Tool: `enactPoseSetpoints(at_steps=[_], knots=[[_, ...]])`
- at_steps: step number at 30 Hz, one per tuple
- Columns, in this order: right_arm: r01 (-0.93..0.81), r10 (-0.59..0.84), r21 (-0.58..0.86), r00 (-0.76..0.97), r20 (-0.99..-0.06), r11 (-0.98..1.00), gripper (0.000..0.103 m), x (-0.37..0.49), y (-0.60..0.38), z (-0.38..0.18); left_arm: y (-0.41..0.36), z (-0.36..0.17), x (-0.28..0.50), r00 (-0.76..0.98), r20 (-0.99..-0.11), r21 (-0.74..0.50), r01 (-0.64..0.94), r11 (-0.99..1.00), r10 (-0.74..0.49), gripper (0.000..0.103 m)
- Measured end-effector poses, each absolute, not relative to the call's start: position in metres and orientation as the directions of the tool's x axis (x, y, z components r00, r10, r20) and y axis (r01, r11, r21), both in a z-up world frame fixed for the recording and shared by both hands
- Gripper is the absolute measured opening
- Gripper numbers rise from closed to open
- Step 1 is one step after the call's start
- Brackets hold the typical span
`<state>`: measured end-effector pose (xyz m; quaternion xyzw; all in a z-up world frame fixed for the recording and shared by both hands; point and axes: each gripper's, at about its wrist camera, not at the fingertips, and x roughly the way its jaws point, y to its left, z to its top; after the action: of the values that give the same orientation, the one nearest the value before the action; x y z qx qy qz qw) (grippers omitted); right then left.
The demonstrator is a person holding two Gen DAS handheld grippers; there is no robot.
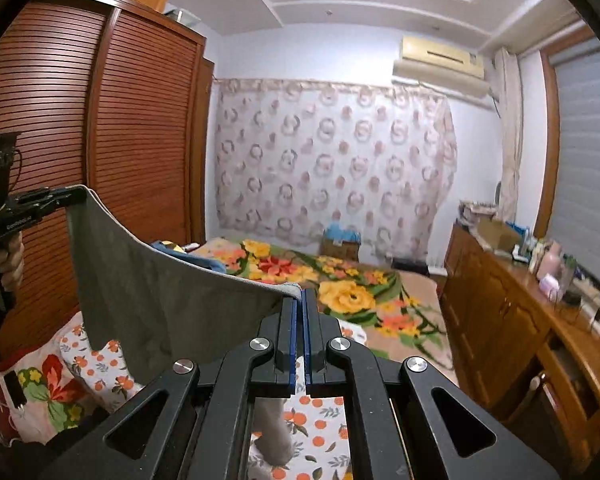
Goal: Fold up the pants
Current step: 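Grasp the waistband with the left gripper while the right gripper holds the other waistband end, then lay the shorts flat on the bed and open both grippers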
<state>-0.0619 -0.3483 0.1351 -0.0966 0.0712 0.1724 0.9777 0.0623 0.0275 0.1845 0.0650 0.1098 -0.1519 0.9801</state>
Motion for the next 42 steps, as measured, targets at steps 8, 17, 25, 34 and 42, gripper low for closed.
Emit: enactPoseSetpoints(at_steps=[8, 17, 25, 34, 42], knots=[[-0.350, 0.279, -0.185, 0.903, -0.326, 0.918, 0.002, 0.023, -0.336, 0.077, 0.026, 0.094, 0.154, 0.868, -0.425, 0.055, 0.307, 0.950, -0.256, 0.006], [-0.314, 0.193, -0.146, 0.825, -0.531, 0.938, 0.002, 0.184, -0.309, -0.024, 0.007, -0.018, 0.269, 0.754, -0.630, 0.043, 0.270, 0.962, -0.184, 0.006], [-0.291, 0.176, -0.127, 0.815, -0.552, 0.948, 0.002, 0.242, -0.300, -0.024, 0.000, -0.027, 0.310, 0.739, -0.653, 0.061, 0.269, 0.961, -0.165, 0.006], [-0.279, 0.160, -0.123, 0.800, -0.578, 0.952, 0.002, 0.281, -0.298, -0.038, 0.001, -0.038, 0.341, 0.721, -0.674, 0.049, 0.262, 0.964, -0.162, 0.006], [-0.287, 0.187, -0.067, 0.767, -0.614, 0.956, 0.018, 0.281, -0.305, -0.046, 0.008, -0.045, 0.327, 0.713, -0.677, 0.014, 0.261, 0.965, -0.184, 0.029]])
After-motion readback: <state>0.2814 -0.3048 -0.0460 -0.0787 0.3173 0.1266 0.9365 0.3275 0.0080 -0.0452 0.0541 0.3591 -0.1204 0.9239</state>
